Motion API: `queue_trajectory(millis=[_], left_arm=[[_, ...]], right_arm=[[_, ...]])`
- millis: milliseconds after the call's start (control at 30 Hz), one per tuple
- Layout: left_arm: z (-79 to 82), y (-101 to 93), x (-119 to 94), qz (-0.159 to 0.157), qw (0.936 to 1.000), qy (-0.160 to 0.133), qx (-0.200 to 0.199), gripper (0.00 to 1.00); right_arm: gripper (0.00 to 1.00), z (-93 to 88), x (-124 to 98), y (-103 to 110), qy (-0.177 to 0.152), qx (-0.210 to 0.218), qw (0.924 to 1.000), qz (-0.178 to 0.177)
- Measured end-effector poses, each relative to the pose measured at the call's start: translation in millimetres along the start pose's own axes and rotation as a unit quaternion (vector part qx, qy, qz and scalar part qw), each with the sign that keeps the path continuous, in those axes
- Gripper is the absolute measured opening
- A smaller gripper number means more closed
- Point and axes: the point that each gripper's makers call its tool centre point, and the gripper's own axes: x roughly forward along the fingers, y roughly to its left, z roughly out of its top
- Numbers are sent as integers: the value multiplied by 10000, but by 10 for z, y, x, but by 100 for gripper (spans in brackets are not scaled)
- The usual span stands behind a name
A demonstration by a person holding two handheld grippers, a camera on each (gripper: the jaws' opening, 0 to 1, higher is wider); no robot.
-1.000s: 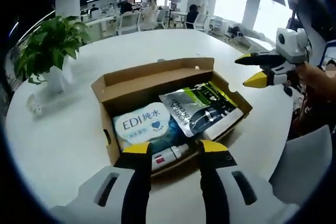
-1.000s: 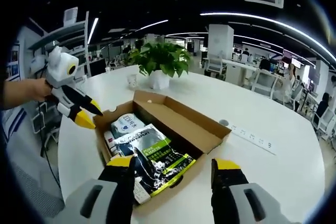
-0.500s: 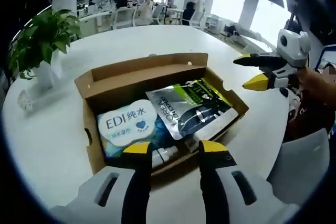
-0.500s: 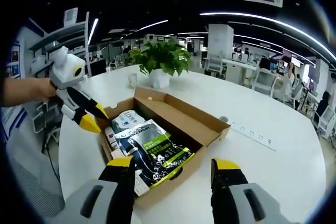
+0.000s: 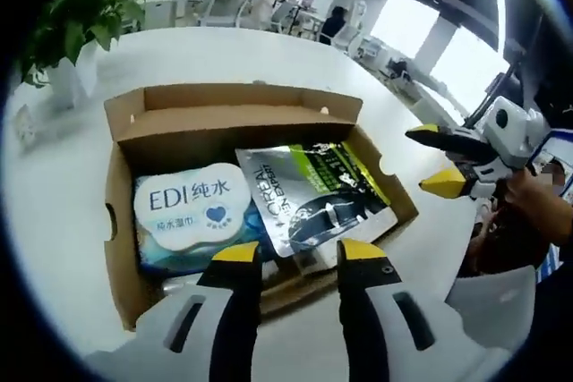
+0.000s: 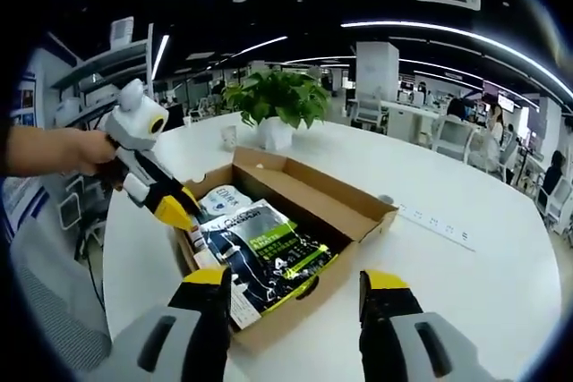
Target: Operate the shoe box by opening the lid, removing the specified soft item, and placing it in the target area until the item is outside and the box remains undamaged.
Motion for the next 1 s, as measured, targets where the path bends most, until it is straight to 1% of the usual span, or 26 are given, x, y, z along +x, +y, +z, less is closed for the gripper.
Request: queue_trajectory(millis=[67, 267, 367, 533, 833, 933, 1000], left_arm=[[-5, 6, 27, -5, 10000, 24, -87, 27], [10, -32, 102, -141, 9989, 14, -449, 24], [36, -107, 132, -340, 9960, -40, -829, 21], [30, -151, 191, -391, 9954, -12, -874, 16], [10, -214, 226, -478, 9940, 55, -986, 13], [17, -210, 214, -457, 9944, 69, -954, 12], [25, -197, 201, -464, 9942, 80, -965, 10]], right_arm=[[55, -11, -8, -13, -19, 37, 10000, -5], [55, -36, -30, -51, -51, 94, 9999, -22], [55, -51, -39, -69, -50, 124, 9999, -39], [54, -72, -49, -86, -56, 176, 9998, -59], [53, -80, -76, -93, -102, 235, 9996, -83], [53, -87, -83, -99, -108, 250, 9996, -93], [53, -105, -85, -106, -92, 258, 9996, -97]])
